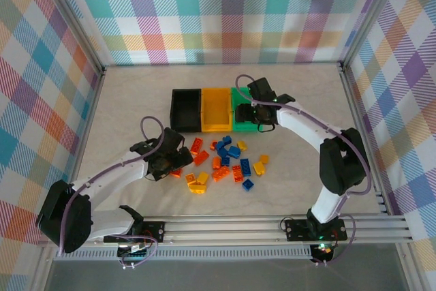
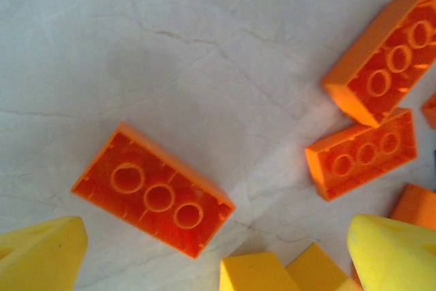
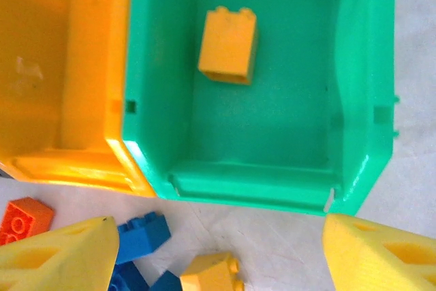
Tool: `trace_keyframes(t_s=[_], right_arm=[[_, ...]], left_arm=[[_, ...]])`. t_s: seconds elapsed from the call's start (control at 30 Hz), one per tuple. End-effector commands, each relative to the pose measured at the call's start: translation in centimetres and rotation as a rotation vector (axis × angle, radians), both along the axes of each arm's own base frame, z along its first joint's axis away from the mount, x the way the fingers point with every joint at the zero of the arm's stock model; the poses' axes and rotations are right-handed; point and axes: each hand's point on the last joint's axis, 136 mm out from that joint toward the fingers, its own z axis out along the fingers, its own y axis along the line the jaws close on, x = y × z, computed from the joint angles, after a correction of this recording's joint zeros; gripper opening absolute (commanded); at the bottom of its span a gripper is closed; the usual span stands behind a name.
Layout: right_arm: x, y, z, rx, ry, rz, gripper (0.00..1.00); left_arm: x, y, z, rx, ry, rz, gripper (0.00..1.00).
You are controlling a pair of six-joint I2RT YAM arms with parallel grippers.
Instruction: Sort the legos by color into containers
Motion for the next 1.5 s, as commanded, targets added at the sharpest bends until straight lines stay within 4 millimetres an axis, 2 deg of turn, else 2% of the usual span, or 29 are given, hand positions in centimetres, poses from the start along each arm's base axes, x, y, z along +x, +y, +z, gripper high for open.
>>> trace_keyframes(t_s=[0.0, 0.13, 0.27, 0.57, 0.77, 0.9, 1.1, 1.3, 1.47], right_arm=[[0.1, 0.3, 1.8, 0.062, -0.052, -0.012, 0.78], [-0.5, -0.3, 1.5, 0.045, -0.048, -0.013, 0.79], [-0.9, -1.1, 1.3, 0.042, -0.052, -0.028, 0.79], [-1.2, -1.5, 1.7, 0.054, -0.06, -0.034, 0.79], [-1.1, -1.7, 2.5, 0.061, -0.078, -0.042, 0.8], [-1.0, -2.0, 2.6, 0.063, -0.081, -0.049, 0.8], [-1.0, -1.9, 2.9, 0.069, -0.085, -0.047, 0.8], [-1.0, -1.9, 3.0, 0.072, -0.085, -0.048, 0.8], [-0.9, -2.0, 3.2, 0.074, -0.088, -0.052, 0.8]], left_arm=[[3.1, -1.2, 1.8, 0.009, -0.087, -0.053, 0.97], [6.0, -2.9, 1.8, 0.065, -0.118, -0.174, 0.93], [8.0, -4.5, 1.0, 0.174, -0.139, -0.293, 0.9], [10.1, -4.9, -2.0, 0.329, -0.11, -0.362, 0.83], [10.4, -5.6, -3.0, 0.359, -0.098, -0.402, 0.79], [10.5, -5.4, -3.6, 0.379, -0.083, -0.408, 0.7], [10.4, -4.9, -4.0, 0.405, -0.079, -0.412, 0.49], [9.9, -4.9, -2.9, 0.38, -0.104, -0.404, 0.37], [8.2, -4.6, -0.5, 0.306, -0.134, -0.383, 0.3]])
